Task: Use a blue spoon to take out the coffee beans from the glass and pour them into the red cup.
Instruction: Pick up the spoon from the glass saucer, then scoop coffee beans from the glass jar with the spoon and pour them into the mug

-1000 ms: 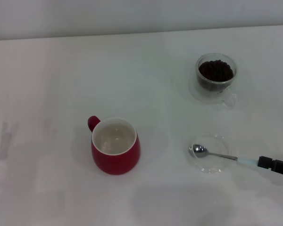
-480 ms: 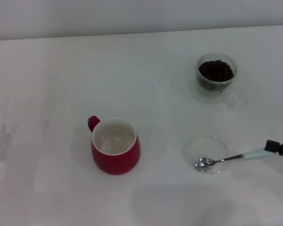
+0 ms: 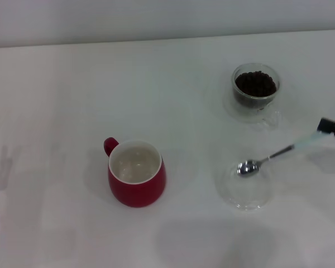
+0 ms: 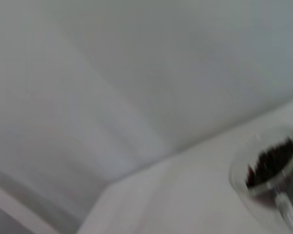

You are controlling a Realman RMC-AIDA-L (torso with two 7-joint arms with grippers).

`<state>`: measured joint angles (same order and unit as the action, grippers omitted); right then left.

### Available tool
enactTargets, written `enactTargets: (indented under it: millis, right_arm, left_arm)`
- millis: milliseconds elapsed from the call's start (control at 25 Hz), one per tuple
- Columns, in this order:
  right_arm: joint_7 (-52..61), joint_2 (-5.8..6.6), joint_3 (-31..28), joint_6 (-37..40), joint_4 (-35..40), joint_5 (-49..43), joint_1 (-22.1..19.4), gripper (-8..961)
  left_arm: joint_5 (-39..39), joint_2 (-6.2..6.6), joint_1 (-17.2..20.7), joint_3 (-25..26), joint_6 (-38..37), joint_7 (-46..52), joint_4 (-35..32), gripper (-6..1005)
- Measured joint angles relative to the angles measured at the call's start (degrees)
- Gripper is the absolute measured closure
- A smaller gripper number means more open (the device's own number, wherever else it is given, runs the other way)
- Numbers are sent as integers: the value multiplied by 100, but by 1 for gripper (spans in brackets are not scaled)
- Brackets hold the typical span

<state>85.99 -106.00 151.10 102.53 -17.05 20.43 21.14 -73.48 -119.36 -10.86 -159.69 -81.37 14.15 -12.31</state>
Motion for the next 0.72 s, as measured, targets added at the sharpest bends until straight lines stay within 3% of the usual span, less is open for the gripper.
enactTargets:
  millis: [360, 720]
  right_arm:
    - [-187, 2, 16, 210, 0, 877, 347, 808]
    - [-447, 18, 11, -34, -2, 1317, 955, 809]
  left_arm:
    - [0, 0, 6, -1, -3, 0, 0, 266]
    - [0, 0, 10, -7, -3, 0, 0, 267]
